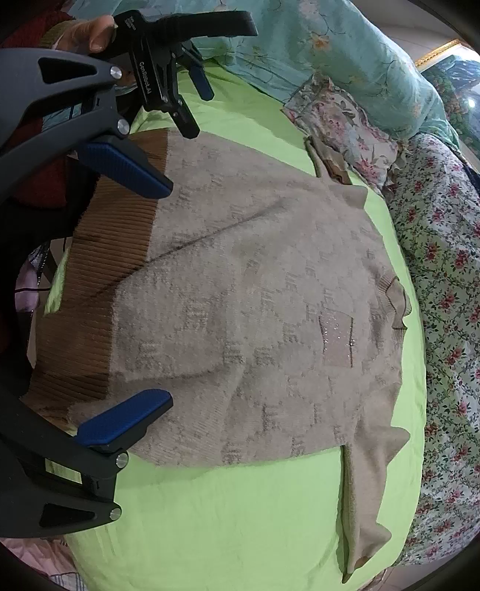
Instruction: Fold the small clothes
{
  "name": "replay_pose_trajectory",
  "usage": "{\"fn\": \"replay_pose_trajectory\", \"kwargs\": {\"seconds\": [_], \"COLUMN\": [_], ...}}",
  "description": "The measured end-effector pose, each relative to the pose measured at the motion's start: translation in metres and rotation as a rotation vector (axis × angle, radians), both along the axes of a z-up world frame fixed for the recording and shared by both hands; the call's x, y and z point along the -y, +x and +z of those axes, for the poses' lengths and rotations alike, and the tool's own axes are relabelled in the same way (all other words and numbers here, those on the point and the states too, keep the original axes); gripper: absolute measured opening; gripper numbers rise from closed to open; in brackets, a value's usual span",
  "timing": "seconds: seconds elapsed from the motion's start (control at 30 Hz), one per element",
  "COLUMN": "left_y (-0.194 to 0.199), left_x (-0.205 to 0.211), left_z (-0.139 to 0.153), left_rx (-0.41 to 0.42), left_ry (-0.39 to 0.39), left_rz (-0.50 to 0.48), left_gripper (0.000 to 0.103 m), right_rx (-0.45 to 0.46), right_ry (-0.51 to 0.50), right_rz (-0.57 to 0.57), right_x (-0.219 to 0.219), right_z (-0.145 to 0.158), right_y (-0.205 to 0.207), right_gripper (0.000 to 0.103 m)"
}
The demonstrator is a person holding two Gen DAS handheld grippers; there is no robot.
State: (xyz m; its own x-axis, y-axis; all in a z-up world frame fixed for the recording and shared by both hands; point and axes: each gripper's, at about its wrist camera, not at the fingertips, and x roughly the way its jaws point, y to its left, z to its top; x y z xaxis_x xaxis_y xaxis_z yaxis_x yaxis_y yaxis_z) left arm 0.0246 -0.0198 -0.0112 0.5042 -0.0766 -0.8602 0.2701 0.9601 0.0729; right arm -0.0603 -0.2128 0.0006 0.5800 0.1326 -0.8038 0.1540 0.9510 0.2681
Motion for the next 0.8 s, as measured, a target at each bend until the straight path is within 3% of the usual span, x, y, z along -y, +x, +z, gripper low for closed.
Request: {"fn": "replay_pose_trajectory", "kwargs": {"seconds": [0.17, 0.43, 0.67, 0.8], "left_y": [0.01, 0.046, 0.084, 0.1], "left_x": [0.004, 0.007, 0.006, 0.01], "left_z": [0.002, 0.009, 0.023, 0.023], "left_rx": [0.014, 0.03, 0.056, 0.052], "left_ry": [-0.012, -0.008, 0.004, 0.023], "left_rz": [-0.006, 0.005, 0.043, 0.061], "left_gripper": [0.102, 0.102, 0.102, 0.102], "right_rx": [0.027, 0.055, 0.1, 0.114], "right_ry": [0.051, 0.009, 0.069, 0.048], "right_rz": [-0.027, -0.147, -0.389, -0.557], "right_x": [0.015, 0.081, 0.219, 0.304], "right_z": [0.003, 0.015, 0.028, 0.027], "right_y": [0.004, 0.014, 0.02, 0.029], "right_gripper": [0.103, 0.103, 0.103, 0.101]}}
